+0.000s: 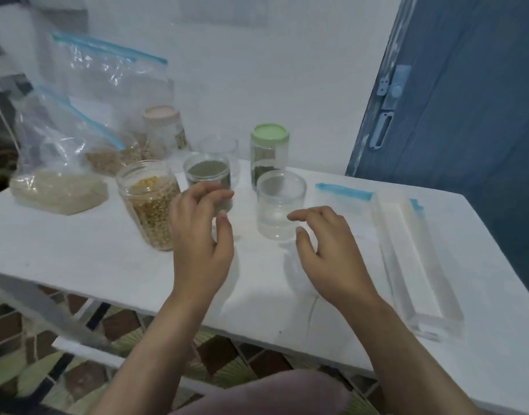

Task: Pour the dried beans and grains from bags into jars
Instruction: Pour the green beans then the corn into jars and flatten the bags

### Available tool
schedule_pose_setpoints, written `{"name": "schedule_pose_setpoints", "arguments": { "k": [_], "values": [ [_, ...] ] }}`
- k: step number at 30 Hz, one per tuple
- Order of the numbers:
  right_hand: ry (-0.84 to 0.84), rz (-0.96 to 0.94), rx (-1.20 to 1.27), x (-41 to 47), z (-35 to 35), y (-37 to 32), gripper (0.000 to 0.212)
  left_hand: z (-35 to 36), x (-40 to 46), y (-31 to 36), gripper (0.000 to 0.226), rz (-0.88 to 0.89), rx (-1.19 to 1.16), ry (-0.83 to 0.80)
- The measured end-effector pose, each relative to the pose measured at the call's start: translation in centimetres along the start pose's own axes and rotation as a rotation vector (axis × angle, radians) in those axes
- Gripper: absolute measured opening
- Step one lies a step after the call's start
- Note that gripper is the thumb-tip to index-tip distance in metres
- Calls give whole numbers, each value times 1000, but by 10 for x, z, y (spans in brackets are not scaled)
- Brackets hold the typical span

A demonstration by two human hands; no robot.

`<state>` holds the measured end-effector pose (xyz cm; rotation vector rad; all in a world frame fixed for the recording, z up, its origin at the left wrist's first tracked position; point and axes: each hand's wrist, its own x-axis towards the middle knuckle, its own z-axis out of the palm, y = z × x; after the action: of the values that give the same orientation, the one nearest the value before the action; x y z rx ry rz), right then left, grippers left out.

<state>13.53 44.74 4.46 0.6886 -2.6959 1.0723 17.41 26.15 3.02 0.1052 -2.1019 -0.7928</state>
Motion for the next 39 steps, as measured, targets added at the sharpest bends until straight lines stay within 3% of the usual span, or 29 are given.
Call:
{"name": "schedule_pose_setpoints", "arguments": {
  "k": [9,12,15,19,22,25,29,32,36,39],
  "values": [
    [-37,104,-94,52,125,-72,36,-56,38,-116,36,30,86,-43],
    [-178,246,-253,70,160,-79,46,-61,48,-150,45,23,81,-127],
    [-419,458,-319,80,181,-83,60,-65,56,-170,62,-57,-155,-246],
    [-450,499,-375,82,193,-82,61,-63,58,-186,78,-222,-505,-409],
    [-377,548,-310,77,196,-86,70,-64,59,-191,80,-279,-625,-462],
    [-172,593,-138,70,197,-92,74,-67,65,-194,94,-312,-632,-519],
    [284,424,2,54,190,-104,17,-74,77,-201,105,-335,-588,-635],
    [458,319,101,42,184,-120,9,-81,89,-207,87,-318,-625,-735],
    [537,196,260,46,169,-144,28,-86,102,-214,76,-303,-666,-807],
    [469,27,167,65,156,-152,42,-87,103,-212,64,-296,-711,-849]
  ]
}}
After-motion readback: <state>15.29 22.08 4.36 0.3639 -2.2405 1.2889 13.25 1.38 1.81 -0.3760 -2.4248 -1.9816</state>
